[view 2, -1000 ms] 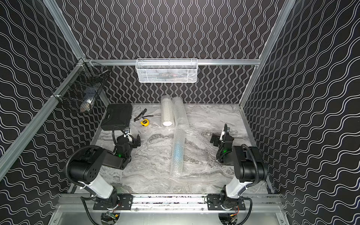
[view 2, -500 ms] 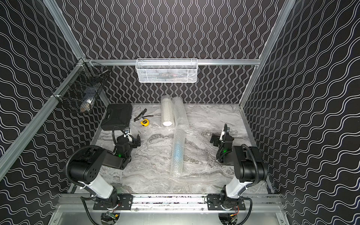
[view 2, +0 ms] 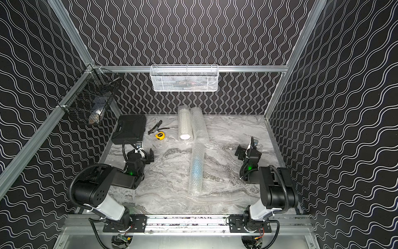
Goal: Unwrap the vase from the bubble wrap
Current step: Adjust the bubble wrap at the center of the board.
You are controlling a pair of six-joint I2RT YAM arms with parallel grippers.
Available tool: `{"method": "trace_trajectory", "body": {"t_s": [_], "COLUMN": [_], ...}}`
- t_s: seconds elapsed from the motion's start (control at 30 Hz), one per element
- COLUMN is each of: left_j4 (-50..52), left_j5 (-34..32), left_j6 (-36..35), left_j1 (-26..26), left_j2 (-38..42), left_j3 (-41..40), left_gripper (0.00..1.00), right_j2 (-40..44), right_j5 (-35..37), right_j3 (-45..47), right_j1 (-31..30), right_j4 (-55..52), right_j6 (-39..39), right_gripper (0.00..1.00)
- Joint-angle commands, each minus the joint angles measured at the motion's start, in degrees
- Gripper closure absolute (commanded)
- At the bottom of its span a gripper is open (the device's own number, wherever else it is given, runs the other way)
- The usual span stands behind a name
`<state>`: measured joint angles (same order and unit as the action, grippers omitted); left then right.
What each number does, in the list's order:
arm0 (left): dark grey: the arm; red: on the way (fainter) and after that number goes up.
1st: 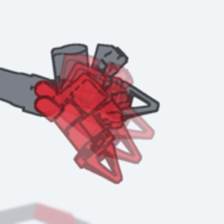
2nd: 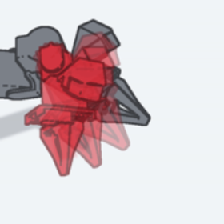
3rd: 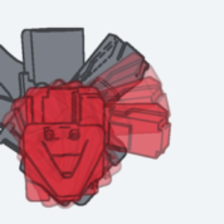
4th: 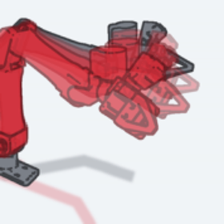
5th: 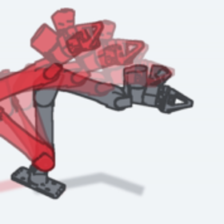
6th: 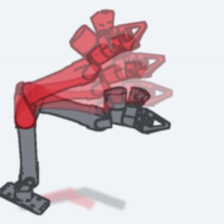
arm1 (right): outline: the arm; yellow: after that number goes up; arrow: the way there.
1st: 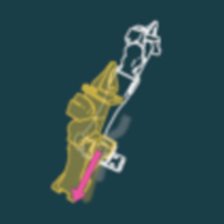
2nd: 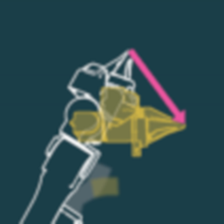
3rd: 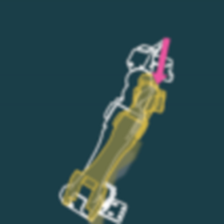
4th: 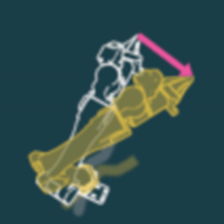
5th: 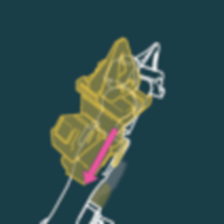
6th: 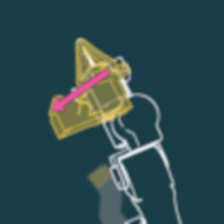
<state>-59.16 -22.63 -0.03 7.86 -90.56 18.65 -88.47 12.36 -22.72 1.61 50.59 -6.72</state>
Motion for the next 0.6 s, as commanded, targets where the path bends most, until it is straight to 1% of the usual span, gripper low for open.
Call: {"method": "trace_trajectory", "body": {"t_s": [0.0,0.07,0.1,0.13,0.2,0.27,0.3,0.4,0.47,0.57], "left_j4": [6.9,9.0,11.7,16.1,29.1,38.2,43.8,55.4,59.9,65.7], "left_j5": [-8.0,-10.1,-10.7,-11.5,-9.7,-8.1,-6.3,1.5,8.5,16.7], "left_j6": [1.5,2.1,2.9,5.5,10.2,14.7,17.6,24.5,26.1,27.0], "left_j1": [0.8,0.8,0.9,0.9,0.8,1.1,1.3,2.6,4.2,8.3], "left_j2": [5.8,9.3,11.4,13.8,18.2,19.7,19.8,18.8,18.2,18.1], "left_j3": [1.9,1.9,2.2,3.4,7.1,11.5,14.7,20.5,22.8,25.7], "left_gripper": [0.0,0.0,0.0,0.0,0.0,0.0,0.0,0.0,0.0,0.0], "right_j2": [3.2,4.6,5.2,5.5,5.5,5.6,5.9,8.0,10.0,13.1], "right_j5": [5.7,8.2,7.4,5.9,1.2,-1.6,-4.3,-13.4,-18.7,-25.8], "right_j3": [-2.1,-5.8,-8.3,-10.9,-15.1,-18.4,-19.1,-20.1,-19.9,-19.0], "right_j1": [-0.1,-0.1,-0.1,-0.1,-0.2,-0.6,-0.7,-1.6,-2.1,-3.4], "right_j4": [-7.9,-17.8,-23.9,-29.2,-36.9,-43.5,-45.3,-49.2,-51.6,-55.4], "right_j6": [-3.7,-8.3,-10.3,-11.0,-11.1,-12.3,-12.8,-13.6,-15.0,-16.5], "right_gripper": [0.01,0.01,0.01,0.01,0.01,0.01,0.01,0.01,0.01,0.01]}}
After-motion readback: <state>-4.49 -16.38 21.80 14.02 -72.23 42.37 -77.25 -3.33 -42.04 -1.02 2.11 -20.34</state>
